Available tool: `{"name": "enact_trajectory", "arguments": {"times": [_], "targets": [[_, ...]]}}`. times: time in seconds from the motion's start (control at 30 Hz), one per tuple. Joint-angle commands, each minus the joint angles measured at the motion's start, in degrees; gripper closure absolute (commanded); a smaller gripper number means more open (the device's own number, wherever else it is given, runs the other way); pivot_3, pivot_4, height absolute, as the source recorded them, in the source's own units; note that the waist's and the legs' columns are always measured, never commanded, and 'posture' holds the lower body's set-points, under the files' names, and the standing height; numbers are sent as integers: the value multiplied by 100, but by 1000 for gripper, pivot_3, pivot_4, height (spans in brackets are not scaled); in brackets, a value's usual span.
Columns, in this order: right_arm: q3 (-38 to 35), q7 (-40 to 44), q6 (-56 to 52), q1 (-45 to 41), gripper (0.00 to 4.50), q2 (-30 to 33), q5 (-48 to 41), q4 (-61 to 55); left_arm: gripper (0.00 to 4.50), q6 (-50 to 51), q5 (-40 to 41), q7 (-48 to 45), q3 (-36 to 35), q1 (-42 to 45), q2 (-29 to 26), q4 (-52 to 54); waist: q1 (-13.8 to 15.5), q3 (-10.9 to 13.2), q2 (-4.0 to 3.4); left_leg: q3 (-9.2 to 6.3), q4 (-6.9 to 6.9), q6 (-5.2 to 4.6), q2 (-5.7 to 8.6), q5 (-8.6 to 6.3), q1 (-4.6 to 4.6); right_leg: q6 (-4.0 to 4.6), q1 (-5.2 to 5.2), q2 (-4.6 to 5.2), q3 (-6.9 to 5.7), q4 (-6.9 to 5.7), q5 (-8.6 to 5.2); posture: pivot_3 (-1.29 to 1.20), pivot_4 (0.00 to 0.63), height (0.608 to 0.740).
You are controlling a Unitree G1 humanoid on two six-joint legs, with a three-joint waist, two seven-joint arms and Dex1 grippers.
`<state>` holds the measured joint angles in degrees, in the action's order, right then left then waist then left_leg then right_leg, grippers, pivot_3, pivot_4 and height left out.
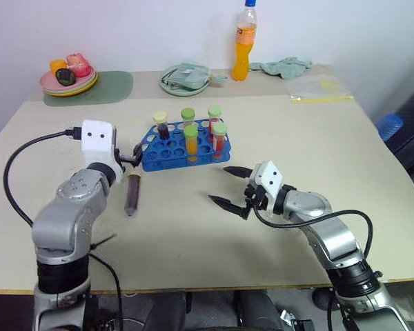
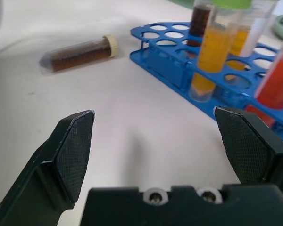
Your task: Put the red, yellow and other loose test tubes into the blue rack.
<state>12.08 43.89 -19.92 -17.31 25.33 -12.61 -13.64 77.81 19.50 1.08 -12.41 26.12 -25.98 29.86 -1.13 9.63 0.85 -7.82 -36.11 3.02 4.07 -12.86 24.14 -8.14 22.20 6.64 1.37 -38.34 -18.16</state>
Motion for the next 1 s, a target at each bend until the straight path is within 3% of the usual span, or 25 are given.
{"name": "enact_trajectory", "arguments": {"times": [0.03, 0.2, 0.37, 0.47, 0.6, 0.63, 0.73, 0.8, 0.87, 1.0], "targets": [[14, 208, 113, -130, 0, 20, -100, -94, 37, 1462, 739, 129, -101, 231, -422, -41, -9, -1, -1, 1, 1, -1, 0, 0, -1, 0, 0, 1, 2, 1, 0, 0, 150, 740], [-10, 763, -28, -221, 0, 357, -289, -214, 37, 1469, 2873, 705, 121, 429, -1346, -1318, -45, 0, -1, -4, 9, 8, -6, 4, -2, 2, 9, 0, 3, -5, -1, 0, 150, 740], [-19, 787, -57, -224, 0, 386, -315, -259, 37, 1469, 4454, 2036, 88, 617, -1439, -2305, 5, 0, 0, -4, 8, 7, -4, 3, -2, 2, 9, 4, 5, -3, -1, 0, 150, 740], [21, 691, -4, -41, 0, 383, -227, -383, 915, 1469, 4992, 2930, -60, 837, -1183, -2856, 38, 0, 0, -4, 4, 7, -3, 3, -2, 2, 8, 8, 6, -4, 0, 0, 150, 740], [35, 580, -49, 49, 0, 358, -214, -482, 2963, 1469, 5518, 3788, -185, 1009, -1185, -3131, 30, -2, 2, -2, 2, 10, 1, 5, -2, 2, 8, 13, 9, -4, 0, 0, 150, 740], [38, 565, -51, 53, 0, 357, -210, -489, 3416, 1469, 5303, 3905, -310, 1071, -1128, -2978, 25, -2, 2, -3, 3, 10, 0, 5, -2, 2, 10, 12, 9, -5, 0, 0, 150, 740], [30, 534, -58, 44, 0, 364, -217, -487, 3416, 1082, 4457, 4253, -719, 1215, -860, -2506, 25, -2, 2, -2, 4, 27, 0, 14, -1, 2, 13, 10, 9, -7, 0, 0, 150, 740], [34, 520, -47, 21, 0, 357, -212, -445, 3416, -844, 2965, 3320, 130, 1022, -1456, -1602, 11, 1, 8, 2, 5, 31, 0, 17, 1, 2, 14, 10, 10, -7, 0, 0, 150, 740], [51, 504, -39, 5, 0, 342, -200, -420, 3416, -2077, 1885, 2529, 829, 791, -1951, -1073, -4, 3, 11, 18, 14, 48, -5, 26, 12, 5, 31, 5, 13, -6, 1, 0, 150, 740], [118, 444, -17, -66, 0, 215, -172, -316, 3416, -4834, 781, 1288, 1087, 34, -1301, -451, 80, -13, -14, 34, 23, 43, 0, 23, 7, 6, 12, 15, 14, 25, 2, 0, 150, 740]]}}
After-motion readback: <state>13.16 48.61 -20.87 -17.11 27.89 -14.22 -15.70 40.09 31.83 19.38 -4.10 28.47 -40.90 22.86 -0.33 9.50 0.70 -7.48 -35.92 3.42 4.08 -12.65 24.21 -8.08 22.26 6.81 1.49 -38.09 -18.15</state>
